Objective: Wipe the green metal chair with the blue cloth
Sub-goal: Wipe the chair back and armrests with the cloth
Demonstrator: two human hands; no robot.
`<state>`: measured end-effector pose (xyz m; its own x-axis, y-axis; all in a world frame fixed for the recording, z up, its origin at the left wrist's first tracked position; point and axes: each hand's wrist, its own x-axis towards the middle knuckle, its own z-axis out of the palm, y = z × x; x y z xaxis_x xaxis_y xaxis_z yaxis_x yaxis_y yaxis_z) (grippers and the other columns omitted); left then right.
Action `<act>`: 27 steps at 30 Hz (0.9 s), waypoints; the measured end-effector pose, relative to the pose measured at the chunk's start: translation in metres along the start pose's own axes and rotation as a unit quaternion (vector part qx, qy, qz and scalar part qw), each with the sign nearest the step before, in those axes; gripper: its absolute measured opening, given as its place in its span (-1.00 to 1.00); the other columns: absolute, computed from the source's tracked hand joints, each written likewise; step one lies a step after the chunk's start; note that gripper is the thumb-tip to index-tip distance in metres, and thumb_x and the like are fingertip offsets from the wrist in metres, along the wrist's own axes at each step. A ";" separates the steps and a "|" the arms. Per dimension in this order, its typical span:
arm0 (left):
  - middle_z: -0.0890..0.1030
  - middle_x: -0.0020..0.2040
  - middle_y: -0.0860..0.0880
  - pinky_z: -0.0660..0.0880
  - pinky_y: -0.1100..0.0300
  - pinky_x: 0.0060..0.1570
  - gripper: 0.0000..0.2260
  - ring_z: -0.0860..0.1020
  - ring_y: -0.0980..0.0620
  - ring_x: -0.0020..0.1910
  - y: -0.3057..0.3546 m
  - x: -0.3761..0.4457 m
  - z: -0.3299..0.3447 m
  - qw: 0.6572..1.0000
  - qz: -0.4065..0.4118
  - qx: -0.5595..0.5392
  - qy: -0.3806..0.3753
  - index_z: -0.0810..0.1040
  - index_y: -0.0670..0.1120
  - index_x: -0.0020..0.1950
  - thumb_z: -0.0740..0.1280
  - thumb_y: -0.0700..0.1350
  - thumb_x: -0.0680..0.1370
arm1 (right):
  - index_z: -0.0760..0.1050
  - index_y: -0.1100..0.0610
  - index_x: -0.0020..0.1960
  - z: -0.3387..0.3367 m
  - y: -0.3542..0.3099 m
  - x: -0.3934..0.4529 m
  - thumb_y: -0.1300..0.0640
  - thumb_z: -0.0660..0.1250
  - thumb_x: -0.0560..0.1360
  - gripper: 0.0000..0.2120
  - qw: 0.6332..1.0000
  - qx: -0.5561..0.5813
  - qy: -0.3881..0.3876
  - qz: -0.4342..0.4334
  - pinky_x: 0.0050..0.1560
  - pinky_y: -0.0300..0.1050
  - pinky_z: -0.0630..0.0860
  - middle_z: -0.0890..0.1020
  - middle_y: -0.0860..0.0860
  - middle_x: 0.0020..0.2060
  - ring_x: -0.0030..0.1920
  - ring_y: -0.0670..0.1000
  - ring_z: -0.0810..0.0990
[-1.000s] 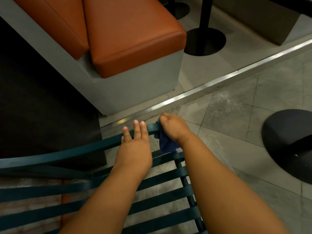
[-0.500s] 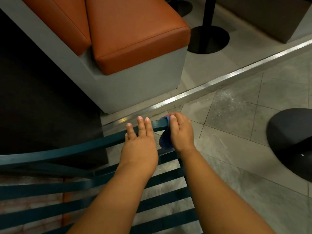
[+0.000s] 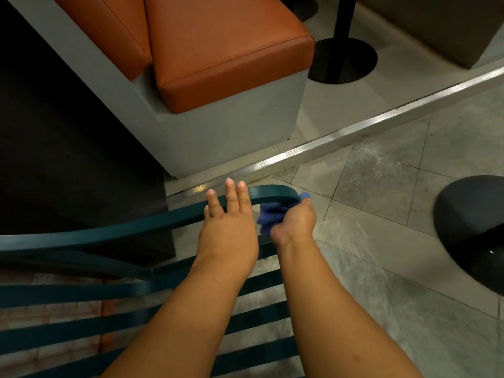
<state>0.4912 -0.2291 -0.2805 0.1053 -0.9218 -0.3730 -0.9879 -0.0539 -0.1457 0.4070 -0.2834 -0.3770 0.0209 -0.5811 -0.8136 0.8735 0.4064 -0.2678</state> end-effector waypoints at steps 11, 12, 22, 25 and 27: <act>-0.37 0.53 -0.10 0.13 -0.03 0.45 -0.18 -0.22 -0.23 0.52 -0.003 0.001 0.006 1.000 0.001 0.000 0.011 -0.44 -0.08 0.49 0.21 -0.21 0.58 | 0.30 0.15 0.31 -0.008 -0.006 0.005 0.32 0.09 0.54 -0.65 0.976 0.203 0.067 0.041 -0.03 0.04 0.58 0.49 0.22 0.16 0.07 0.23 0.56; -0.37 0.53 -0.10 0.13 -0.02 0.46 -0.18 -0.22 -0.22 0.52 -0.004 0.001 0.006 1.000 0.002 0.001 0.013 -0.44 -0.08 0.49 0.21 -0.20 0.58 | 0.31 0.15 0.31 -0.008 -0.006 0.004 0.30 0.09 0.56 -0.67 0.971 0.228 0.055 0.042 -0.09 0.01 0.57 0.51 0.20 0.12 0.03 0.20 0.57; -0.39 0.52 -0.07 0.18 -0.07 0.42 -0.15 -0.23 -0.20 0.52 -0.006 -0.002 0.003 1.000 0.009 -0.012 0.013 -0.44 -0.06 0.49 0.23 -0.23 0.57 | 0.27 0.13 0.38 -0.005 -0.011 -0.006 0.28 0.08 0.56 -0.61 0.950 0.300 0.046 0.073 -0.42 -0.12 0.58 0.46 0.19 -0.05 -0.18 0.16 0.51; -0.39 0.52 -0.06 0.18 -0.08 0.41 -0.13 -0.24 -0.19 0.52 -0.006 -0.002 0.002 1.000 0.005 -0.013 0.005 -0.44 -0.05 0.49 0.25 -0.24 0.56 | 0.33 0.20 0.33 -0.001 -0.017 -0.035 0.27 0.06 0.57 -0.66 0.961 0.260 -0.025 0.093 -0.64 -0.20 0.46 0.48 0.11 -0.17 -0.37 0.03 0.53; -0.40 0.52 -0.05 0.17 -0.07 0.42 -0.11 -0.25 -0.19 0.52 -0.006 -0.001 0.002 1.000 0.000 -0.017 -0.004 -0.45 -0.04 0.49 0.27 -0.25 0.55 | 0.36 0.21 0.32 0.002 -0.015 -0.055 0.24 0.11 0.60 -0.70 0.971 0.215 -0.057 0.086 -0.59 -0.15 0.50 0.53 0.10 -0.16 -0.41 0.02 0.58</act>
<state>0.4970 -0.2273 -0.2810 0.1053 -0.9192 -0.3796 -0.9913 -0.0667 -0.1134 0.3941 -0.2586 -0.3269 0.2170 -0.6146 -0.7584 0.9741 0.1864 0.1277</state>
